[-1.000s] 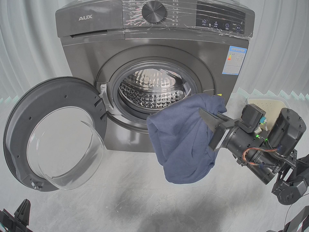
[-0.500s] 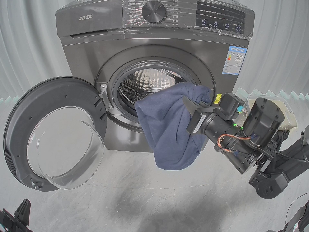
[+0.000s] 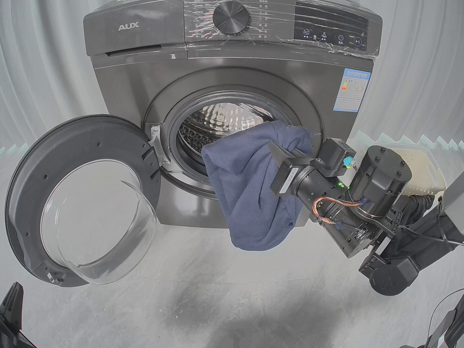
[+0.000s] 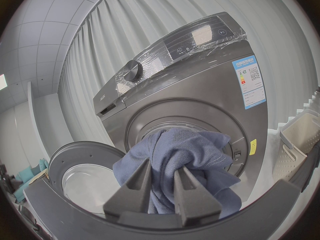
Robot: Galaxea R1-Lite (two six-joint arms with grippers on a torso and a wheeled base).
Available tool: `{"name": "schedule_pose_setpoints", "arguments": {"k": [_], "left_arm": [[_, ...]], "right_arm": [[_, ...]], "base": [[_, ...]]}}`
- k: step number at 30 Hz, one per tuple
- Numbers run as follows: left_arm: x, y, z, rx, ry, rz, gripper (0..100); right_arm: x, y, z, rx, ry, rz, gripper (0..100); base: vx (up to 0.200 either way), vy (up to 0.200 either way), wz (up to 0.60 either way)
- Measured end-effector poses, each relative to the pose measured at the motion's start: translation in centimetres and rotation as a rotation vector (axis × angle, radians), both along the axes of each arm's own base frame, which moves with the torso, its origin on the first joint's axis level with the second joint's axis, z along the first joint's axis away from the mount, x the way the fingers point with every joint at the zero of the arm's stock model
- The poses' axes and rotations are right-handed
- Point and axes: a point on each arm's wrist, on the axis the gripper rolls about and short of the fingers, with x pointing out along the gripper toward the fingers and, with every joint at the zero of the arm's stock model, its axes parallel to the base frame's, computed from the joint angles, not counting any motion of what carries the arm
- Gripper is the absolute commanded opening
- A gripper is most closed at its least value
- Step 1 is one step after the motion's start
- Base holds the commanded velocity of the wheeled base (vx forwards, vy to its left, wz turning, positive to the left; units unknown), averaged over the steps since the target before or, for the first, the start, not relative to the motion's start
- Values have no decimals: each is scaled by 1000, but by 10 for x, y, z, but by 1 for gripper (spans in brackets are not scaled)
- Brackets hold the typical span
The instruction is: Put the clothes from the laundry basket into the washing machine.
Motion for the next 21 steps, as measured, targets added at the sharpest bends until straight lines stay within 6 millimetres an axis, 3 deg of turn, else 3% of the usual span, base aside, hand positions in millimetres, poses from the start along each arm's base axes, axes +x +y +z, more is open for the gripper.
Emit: {"name": "schedule_pose_setpoints", "arguments": {"k": [5,8,15,21], "left_arm": [[-3,-4,29,26,2,-184,0],[10,-5,38,33,65,-262,0],[60,-9,52,57,218,-403,0],[110,-20,52,74,340,-538,0]], "right_arm": [[0,4,4,15,-28,31,0],[0,6,6,23,-47,49,0],[2,9,9,33,-73,71,0],[3,11,10,39,-84,77,0]], "base": [[0,0,0],[0,0,0],[0,0,0],[0,0,0]]}}
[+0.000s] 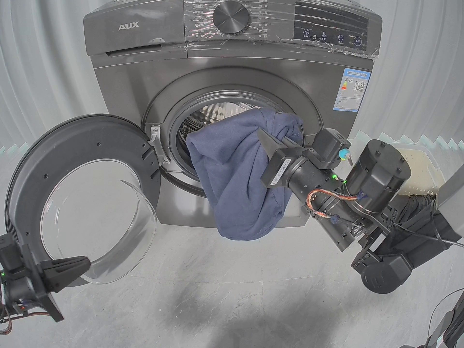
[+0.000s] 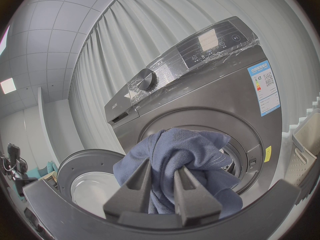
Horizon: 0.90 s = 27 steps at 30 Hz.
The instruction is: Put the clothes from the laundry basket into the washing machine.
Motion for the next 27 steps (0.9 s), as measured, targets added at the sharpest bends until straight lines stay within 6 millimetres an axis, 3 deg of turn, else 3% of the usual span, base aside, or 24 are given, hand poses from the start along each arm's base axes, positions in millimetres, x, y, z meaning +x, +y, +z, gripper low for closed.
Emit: {"name": "schedule_pose_setpoints", "arguments": {"k": [12,27], "left_arm": [[76,-47,-27,48,161,-211,0],[139,-96,-65,-36,286,-239,0]], "right_arm": [[-1,3,-1,0,-2,6,0],[-2,5,-3,-2,0,11,0]], "base": [[0,0,0],[0,0,0]]}}
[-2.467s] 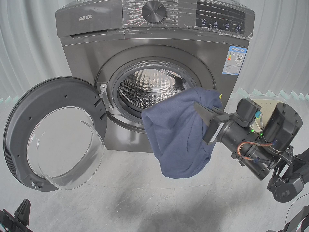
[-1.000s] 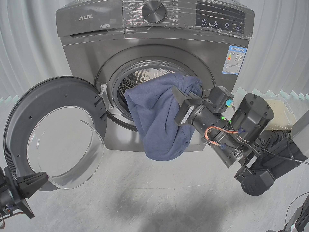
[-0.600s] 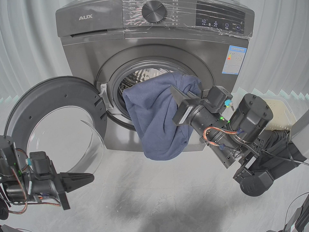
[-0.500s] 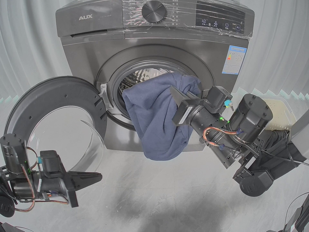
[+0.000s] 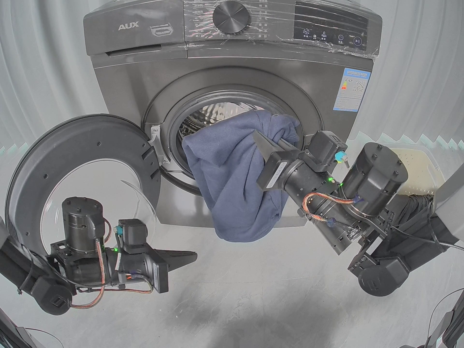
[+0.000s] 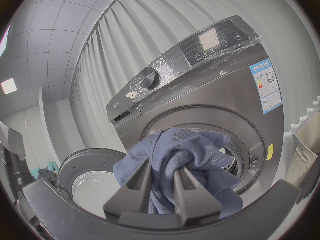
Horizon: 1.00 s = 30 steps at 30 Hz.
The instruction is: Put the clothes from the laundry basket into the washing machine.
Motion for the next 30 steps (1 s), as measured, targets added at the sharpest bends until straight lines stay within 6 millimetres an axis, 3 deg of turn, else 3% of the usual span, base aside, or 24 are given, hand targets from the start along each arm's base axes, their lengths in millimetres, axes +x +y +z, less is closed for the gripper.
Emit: {"name": "schedule_pose_setpoints", "arguments": {"k": [1,2,30], "left_arm": [[4,-3,-1,-3,-7,8,0],[7,-4,-3,-6,-12,15,100],[74,-33,-53,-2,-19,106,100]], "right_arm": [[0,0,0,0,0,1,0],[0,0,0,1,0,1,0],[-7,6,-1,-1,3,24,0]], "base": [[0,0,0],[0,0,0],[0,0,0]]}}
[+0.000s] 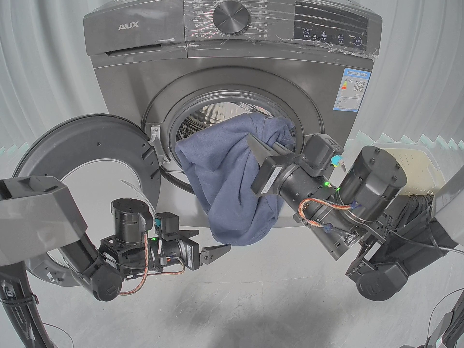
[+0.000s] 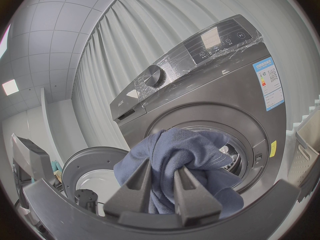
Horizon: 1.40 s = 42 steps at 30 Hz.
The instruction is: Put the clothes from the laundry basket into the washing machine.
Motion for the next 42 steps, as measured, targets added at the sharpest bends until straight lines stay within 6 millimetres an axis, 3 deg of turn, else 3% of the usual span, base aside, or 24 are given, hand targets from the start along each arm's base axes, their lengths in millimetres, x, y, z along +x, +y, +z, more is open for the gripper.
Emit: {"name": "schedule_pose_setpoints", "arguments": {"k": [22,30,42], "left_arm": [[49,-16,-43,-24,-38,28,100],[50,-22,-44,-45,-67,1,100],[33,-34,-47,-74,-69,-70,100]], "right_arm": [[-9,1,-4,-5,2,19,0],[-10,1,-4,-5,2,22,0],[-8,1,-5,-7,4,20,0]], "base": [[0,0,0],[0,0,0],[0,0,0]]}}
